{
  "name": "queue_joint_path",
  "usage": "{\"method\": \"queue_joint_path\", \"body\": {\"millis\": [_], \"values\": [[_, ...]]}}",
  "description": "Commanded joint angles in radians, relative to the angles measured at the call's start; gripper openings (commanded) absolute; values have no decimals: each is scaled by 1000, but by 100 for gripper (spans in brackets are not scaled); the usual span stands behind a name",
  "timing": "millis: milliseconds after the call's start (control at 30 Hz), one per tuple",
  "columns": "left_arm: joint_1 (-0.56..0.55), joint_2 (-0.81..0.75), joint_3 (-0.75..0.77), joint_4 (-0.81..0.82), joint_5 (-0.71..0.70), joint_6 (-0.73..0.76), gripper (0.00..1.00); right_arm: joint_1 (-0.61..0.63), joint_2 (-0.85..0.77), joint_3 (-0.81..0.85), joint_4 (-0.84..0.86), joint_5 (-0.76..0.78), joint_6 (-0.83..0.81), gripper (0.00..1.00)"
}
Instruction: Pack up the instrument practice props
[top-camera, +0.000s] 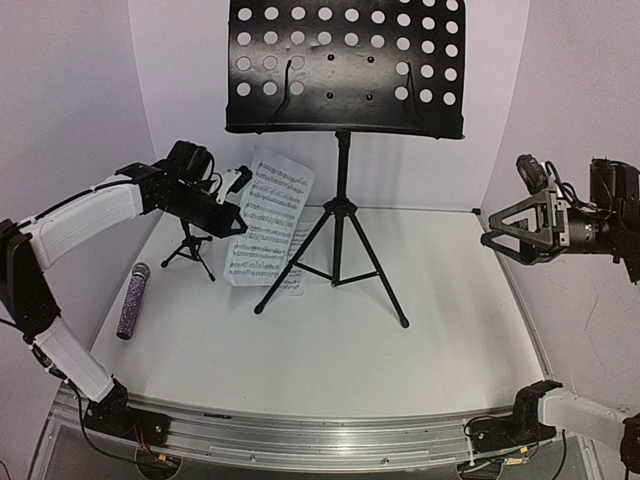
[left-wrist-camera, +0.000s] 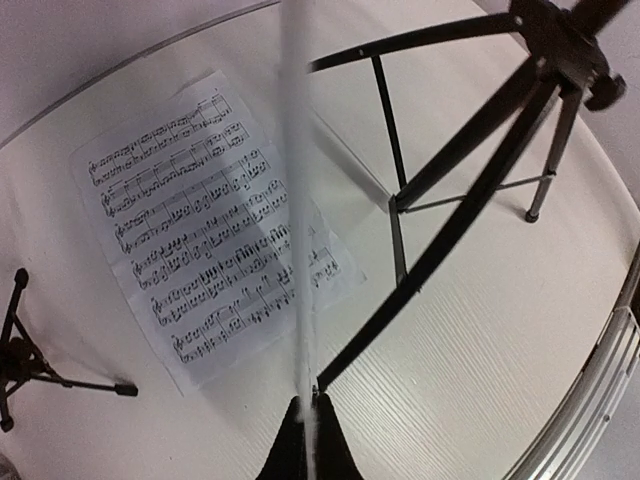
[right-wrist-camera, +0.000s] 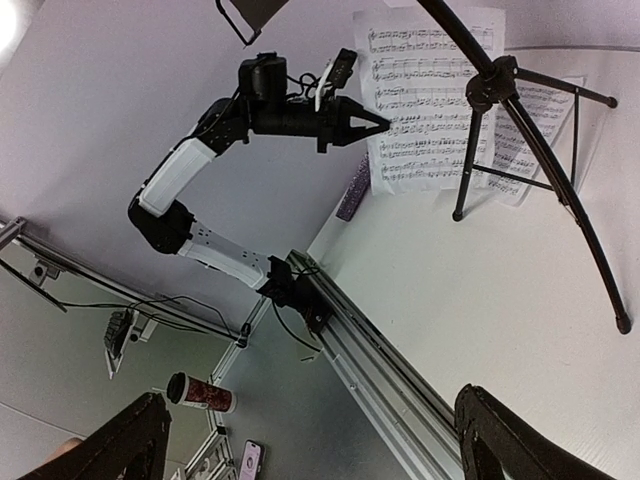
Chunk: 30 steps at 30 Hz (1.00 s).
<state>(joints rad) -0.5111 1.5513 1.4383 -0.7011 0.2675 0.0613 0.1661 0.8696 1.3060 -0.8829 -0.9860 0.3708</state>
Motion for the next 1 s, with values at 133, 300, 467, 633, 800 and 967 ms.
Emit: {"method": "queue_joint_path", "body": {"millis": [133, 300, 467, 633, 800, 967], "values": [[43, 215, 234, 123, 119, 80, 0, 1, 9, 17, 19, 7, -3, 97], [43, 342, 331, 34, 211, 118, 0, 0, 11, 18, 18, 9, 2, 98], [44, 330, 294, 17, 296, 126, 0, 0, 13, 21, 18, 10, 6, 98], [75, 318, 247, 27, 309, 115, 0, 1, 26, 22, 19, 12, 7, 98], [122, 401, 299, -2, 337, 82, 0, 0, 47, 36, 17, 4, 7, 98], [125, 501, 349, -80, 249, 105, 0, 0, 59, 36, 18, 6, 1, 98]]}}
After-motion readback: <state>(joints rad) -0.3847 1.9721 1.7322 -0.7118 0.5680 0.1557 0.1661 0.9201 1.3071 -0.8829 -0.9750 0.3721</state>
